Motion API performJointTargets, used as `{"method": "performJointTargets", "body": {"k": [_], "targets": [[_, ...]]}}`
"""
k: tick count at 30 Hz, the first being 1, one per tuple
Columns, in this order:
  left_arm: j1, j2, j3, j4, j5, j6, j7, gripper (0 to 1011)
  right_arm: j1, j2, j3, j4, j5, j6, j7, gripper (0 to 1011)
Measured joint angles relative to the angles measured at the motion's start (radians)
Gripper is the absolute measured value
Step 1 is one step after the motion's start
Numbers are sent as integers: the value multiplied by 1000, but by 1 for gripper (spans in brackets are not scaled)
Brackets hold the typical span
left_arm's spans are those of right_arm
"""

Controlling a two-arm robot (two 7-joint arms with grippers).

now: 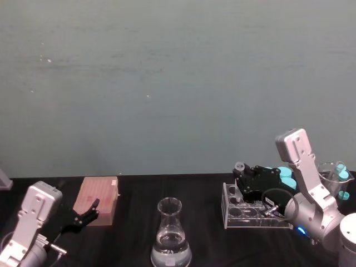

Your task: Pour the liquid from the test tube into the beaker using one hand.

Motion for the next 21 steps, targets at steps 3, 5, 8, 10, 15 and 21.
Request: {"method": "performJointTargets", "body": {"k": [3, 5, 8, 10, 15, 21], "targets": [[0, 0, 0, 0, 0, 0, 0, 1000, 6, 0, -4, 12, 6, -4, 0, 194], [0, 0, 0, 0, 0, 0, 0, 1000, 8, -1, -5, 19, 8, -5, 0, 194], [0, 0, 0, 0, 0, 0, 0, 1000, 13, -1, -8, 33, 13, -8, 0, 194], [0, 0, 0, 0, 0, 0, 0, 1000, 16, -1, -10, 41, 15, -9, -1, 194], [0, 0, 0, 0, 0, 0, 0, 1000, 20, 0, -12, 55, 20, -12, -2, 194], [0, 0, 0, 0, 0, 0, 0, 1000, 24, 0, -14, 68, 28, -12, -3, 194]]}}
